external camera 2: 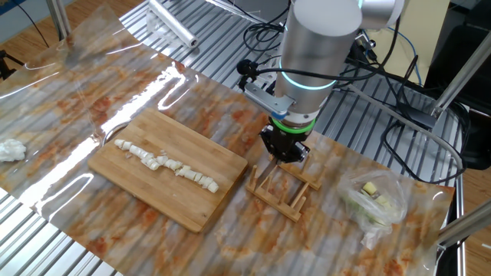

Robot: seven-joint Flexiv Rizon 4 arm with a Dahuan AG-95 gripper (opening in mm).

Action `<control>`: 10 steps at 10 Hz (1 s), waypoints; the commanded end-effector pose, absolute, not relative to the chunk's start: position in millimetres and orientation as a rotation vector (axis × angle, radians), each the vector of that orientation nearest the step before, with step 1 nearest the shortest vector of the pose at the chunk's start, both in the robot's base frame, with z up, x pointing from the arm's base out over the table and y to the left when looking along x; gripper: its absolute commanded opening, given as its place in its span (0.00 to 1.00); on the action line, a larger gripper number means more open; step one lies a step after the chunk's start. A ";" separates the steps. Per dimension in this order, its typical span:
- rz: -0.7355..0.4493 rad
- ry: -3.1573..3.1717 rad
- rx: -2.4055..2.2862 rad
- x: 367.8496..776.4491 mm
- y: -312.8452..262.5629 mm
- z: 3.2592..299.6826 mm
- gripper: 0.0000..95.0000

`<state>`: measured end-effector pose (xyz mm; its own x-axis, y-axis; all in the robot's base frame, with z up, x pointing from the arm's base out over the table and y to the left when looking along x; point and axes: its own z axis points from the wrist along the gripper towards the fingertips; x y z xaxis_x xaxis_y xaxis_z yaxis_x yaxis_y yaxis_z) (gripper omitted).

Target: Chop the scallions

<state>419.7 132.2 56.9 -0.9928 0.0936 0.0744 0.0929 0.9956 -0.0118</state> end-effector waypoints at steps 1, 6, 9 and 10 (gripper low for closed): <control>0.010 -3.065 -0.141 422.0 129.6 52.8 0.00; 0.006 -3.067 -0.152 422.2 128.0 47.0 0.00; 0.006 -3.072 -0.153 420.4 127.9 43.6 0.00; 0.006 -3.072 -0.152 420.2 127.9 43.1 0.00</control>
<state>419.0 127.6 41.5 -0.9929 0.0992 0.0650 0.0989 0.9951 -0.0078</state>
